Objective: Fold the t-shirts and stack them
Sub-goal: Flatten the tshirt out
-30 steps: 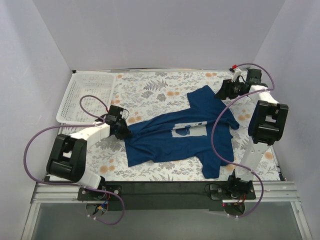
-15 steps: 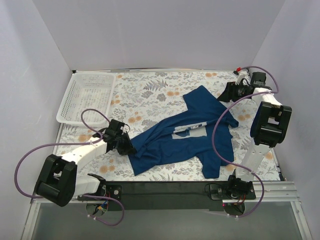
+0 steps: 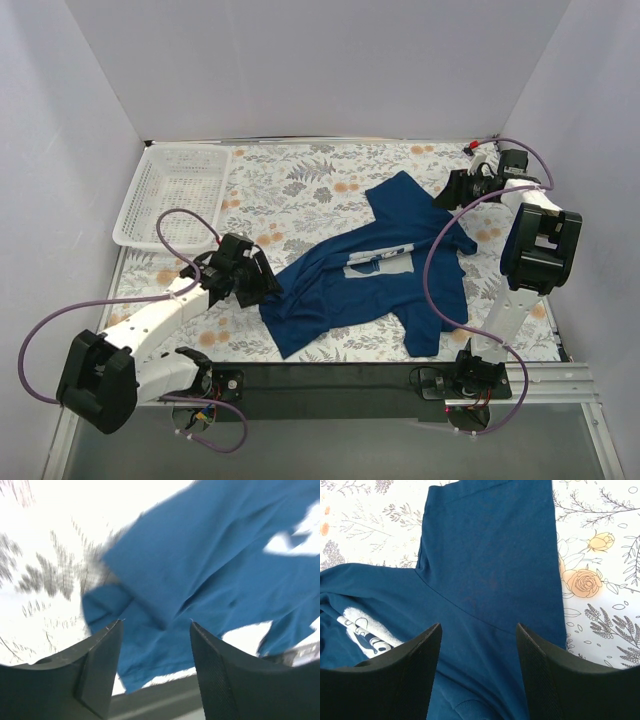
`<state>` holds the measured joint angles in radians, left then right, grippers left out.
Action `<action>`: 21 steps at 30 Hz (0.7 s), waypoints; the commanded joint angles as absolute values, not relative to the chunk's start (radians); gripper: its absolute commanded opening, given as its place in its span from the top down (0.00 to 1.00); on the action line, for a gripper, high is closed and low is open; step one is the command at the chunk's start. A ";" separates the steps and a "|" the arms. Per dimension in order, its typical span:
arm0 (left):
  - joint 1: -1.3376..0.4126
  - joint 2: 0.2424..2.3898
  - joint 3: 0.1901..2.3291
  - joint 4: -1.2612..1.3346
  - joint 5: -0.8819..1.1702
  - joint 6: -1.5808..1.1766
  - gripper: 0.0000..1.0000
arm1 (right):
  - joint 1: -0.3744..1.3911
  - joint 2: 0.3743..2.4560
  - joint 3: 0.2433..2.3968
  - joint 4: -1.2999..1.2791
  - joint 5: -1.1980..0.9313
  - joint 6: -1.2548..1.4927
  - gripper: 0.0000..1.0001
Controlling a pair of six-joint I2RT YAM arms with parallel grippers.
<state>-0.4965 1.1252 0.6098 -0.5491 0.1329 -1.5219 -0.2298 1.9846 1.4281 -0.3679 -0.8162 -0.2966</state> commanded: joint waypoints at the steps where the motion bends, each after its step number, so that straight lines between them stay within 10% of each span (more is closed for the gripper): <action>1: -0.482 1.126 0.695 -0.604 -0.035 -1.500 0.46 | -0.232 1.928 1.424 -0.360 -0.850 -0.311 0.43; 15: -0.445 1.368 0.689 -0.446 -0.106 -1.500 0.48 | -0.232 1.916 1.397 -0.360 -0.854 -0.319 0.43; 21: -0.443 1.411 0.739 -0.387 -0.069 -1.460 0.90 | -0.232 1.911 1.390 -0.360 -0.854 -0.318 0.43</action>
<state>-0.4480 1.4040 0.6861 -0.4385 -0.0593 -1.4879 -0.2298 1.9694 1.3956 -0.3676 -0.8265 -0.3103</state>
